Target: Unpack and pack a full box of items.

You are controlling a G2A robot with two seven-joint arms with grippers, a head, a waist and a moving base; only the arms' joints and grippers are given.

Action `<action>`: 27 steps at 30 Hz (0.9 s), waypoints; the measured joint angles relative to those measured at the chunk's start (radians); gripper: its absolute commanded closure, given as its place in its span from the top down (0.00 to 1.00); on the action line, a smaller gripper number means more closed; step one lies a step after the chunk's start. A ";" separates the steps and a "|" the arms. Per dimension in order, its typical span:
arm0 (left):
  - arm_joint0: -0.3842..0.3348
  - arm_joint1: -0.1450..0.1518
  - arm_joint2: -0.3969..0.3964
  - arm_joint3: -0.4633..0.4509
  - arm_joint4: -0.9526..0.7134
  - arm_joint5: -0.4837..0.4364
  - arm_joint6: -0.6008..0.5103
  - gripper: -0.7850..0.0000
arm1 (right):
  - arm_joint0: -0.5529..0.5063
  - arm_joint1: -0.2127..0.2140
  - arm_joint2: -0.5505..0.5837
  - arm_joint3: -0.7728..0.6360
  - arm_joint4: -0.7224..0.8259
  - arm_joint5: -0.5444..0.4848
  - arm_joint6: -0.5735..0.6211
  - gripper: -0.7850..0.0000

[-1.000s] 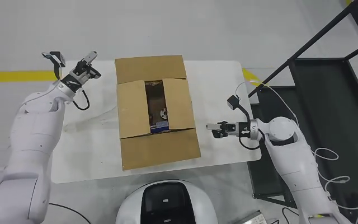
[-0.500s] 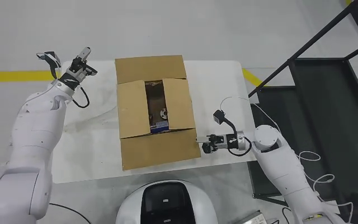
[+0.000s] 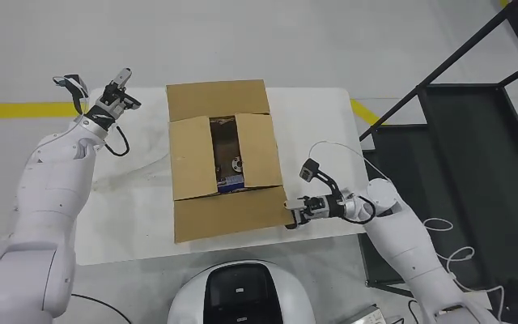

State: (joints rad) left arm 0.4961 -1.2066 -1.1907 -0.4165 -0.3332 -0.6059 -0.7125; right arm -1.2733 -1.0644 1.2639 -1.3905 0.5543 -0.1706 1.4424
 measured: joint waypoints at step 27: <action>0.000 0.000 0.000 0.000 0.000 0.000 0.000 1.00 | 0.253 -0.040 -0.079 0.153 -0.041 -0.101 -0.323 1.00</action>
State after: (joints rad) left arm 0.4961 -1.2066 -1.1907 -0.4165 -0.3333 -0.6059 -0.7125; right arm -1.0201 -1.1048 1.1853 -1.2377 0.5131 -0.2716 1.1194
